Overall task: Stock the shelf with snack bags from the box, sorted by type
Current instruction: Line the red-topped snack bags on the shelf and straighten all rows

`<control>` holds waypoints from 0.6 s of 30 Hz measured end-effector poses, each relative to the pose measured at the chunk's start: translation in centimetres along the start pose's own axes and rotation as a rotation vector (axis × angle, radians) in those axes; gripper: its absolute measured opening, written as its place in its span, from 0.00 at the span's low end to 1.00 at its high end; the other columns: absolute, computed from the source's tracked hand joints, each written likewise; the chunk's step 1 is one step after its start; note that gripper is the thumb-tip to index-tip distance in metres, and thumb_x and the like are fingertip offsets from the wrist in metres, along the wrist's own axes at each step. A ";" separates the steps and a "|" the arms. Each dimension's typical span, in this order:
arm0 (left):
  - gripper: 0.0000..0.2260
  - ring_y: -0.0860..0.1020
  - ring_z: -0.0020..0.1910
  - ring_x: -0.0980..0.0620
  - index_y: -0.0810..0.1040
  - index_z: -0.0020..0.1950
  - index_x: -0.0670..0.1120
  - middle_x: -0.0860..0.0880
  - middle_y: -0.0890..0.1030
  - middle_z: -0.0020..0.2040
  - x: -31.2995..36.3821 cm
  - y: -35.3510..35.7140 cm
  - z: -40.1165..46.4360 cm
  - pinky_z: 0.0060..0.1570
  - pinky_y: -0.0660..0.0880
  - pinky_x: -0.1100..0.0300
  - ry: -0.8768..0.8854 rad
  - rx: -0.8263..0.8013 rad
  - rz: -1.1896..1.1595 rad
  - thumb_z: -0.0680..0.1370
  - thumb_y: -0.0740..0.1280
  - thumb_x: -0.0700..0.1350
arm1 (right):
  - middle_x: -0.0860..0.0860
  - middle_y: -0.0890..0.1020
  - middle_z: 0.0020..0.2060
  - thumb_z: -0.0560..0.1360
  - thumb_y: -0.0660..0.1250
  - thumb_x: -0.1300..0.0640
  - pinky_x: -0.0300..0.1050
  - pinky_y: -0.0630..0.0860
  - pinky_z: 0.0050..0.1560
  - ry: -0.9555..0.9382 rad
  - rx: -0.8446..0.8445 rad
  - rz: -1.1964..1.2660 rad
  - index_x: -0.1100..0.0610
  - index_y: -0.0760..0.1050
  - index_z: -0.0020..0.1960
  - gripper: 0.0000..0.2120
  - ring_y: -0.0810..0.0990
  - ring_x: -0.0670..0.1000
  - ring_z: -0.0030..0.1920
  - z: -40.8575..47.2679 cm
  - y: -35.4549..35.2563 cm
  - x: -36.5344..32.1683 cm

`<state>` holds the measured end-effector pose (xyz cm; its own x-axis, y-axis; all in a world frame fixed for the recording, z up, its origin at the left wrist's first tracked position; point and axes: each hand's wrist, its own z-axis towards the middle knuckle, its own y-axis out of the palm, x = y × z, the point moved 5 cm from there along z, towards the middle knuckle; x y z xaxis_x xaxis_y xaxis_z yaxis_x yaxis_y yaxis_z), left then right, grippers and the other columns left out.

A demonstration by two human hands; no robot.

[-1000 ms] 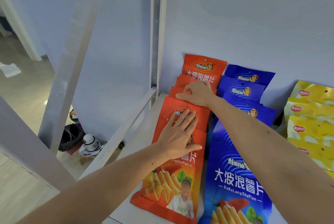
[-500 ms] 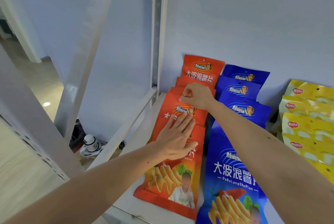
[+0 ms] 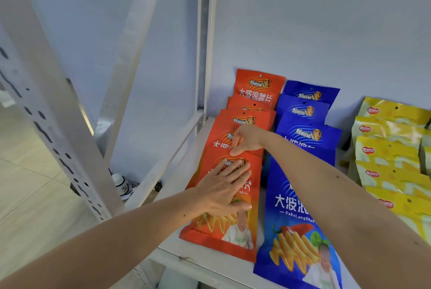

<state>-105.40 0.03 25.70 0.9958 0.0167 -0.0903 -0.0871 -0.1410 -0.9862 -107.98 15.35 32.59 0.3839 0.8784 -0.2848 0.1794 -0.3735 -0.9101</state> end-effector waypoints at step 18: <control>0.34 0.29 0.75 0.49 0.38 0.79 0.55 0.51 0.35 0.78 0.3 -0.3 0.2 0.73 0.34 0.41 -0.039 0.057 0.014 0.78 0.43 0.69 | 0.51 0.79 0.60 0.76 0.70 0.49 0.47 0.73 0.61 0.058 0.254 0.078 0.56 0.78 0.59 0.16 0.77 0.52 0.60 -1.1 -0.7 0.8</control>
<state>-105.11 0.26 25.92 0.9926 0.0538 -0.1087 -0.1039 -0.0853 -0.9909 -106.81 16.04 33.35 0.4403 0.8285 -0.3461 -0.0830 -0.3462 -0.9345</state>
